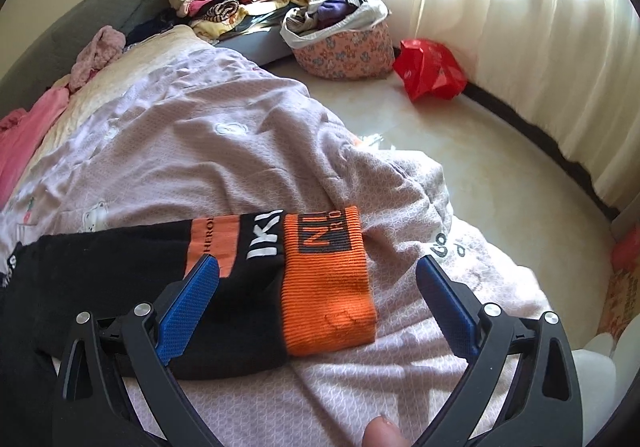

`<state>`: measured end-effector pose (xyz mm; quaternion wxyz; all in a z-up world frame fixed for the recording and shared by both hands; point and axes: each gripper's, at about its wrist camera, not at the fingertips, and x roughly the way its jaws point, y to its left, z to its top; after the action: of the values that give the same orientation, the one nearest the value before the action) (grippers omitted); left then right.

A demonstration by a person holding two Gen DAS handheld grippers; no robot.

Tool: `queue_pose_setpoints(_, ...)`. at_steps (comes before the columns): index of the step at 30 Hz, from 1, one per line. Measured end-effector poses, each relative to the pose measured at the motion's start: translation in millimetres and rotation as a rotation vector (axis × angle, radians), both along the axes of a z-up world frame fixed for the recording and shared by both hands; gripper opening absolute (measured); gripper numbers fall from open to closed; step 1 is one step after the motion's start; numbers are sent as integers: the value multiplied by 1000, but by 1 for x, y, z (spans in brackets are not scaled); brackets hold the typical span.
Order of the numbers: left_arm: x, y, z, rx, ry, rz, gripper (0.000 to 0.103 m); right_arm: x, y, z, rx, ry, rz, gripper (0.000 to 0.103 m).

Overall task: Fold small clothes
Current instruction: 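Move the right gripper to the orange sleeve cuff and grasp it, then carry the grasped sleeve with the right gripper across the shirt back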

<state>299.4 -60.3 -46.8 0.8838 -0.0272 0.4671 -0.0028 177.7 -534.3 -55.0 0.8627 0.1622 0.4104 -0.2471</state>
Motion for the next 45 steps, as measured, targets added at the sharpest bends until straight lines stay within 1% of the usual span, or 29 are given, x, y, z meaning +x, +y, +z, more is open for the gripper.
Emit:
queue_pose_setpoints(3, -3, 2, -12, -14, 12, 1, 94, 4, -4, -8, 21, 19, 4, 66)
queue_pose_setpoints(5, -3, 2, -15, -19, 16, -7, 94, 6, -7, -12, 30, 23, 2, 59)
queue_pose_setpoints(9, -4, 2, -16, -8, 4, -14, 94, 12, -10, -23, 60, 30, 10, 56)
queue_pose_setpoints(10, -5, 1, -16, -11, 1, -17, 94, 14, -11, -25, 65, 32, 16, 53)
queue_pose_setpoints(11, -6, 1, -15, -13, -2, -21, 94, 16, -10, -27, 74, 28, 29, 47)
queue_pose_setpoints(13, -8, 0, -13, -14, -10, -34, 94, 17, -8, -27, 70, 22, 44, 41)
queue_pose_setpoints(14, -9, 0, -12, -15, -11, -39, 94, 15, -8, -24, 94, -11, 58, 25)
queue_pose_setpoints(15, -10, 0, -11, -17, -15, -44, 94, 13, -7, -21, 104, -31, 66, 16)
queue_pose_setpoints(18, -12, 1, -7, -29, -26, -51, 94, 5, 4, -4, 69, -64, 92, 12)
queue_pose_setpoints(22, -14, 2, -4, -45, -29, -58, 94, -6, 19, 23, 34, -119, 105, 12)
queue_pose_setpoints(24, -16, 1, -3, -49, -31, -65, 94, -11, 28, 35, 11, -132, 108, 12)
queue_pose_setpoints(27, -18, 2, -2, -55, -29, -72, 94, -14, 37, 47, -29, -124, 89, 12)
queue_pose_setpoints(31, -21, 2, -1, -62, -30, -79, 94, -18, 53, 57, -111, -100, 64, 12)
queue_pose_setpoints(32, -22, 3, -1, -64, -30, -82, 94, -17, 57, 59, -122, -97, 65, 11)
queue_pose_setpoints(35, -23, 5, 1, -74, -32, -86, 94, -12, 82, 70, -182, -98, 124, 11)
queue_pose_setpoints(40, -25, 10, 7, -87, -38, -87, 94, 3, 118, 83, -134, -129, 226, 11)
queue_pose_setpoints(45, -26, 19, 12, -101, -41, -76, 94, 23, 156, 95, -57, -155, 318, 11)
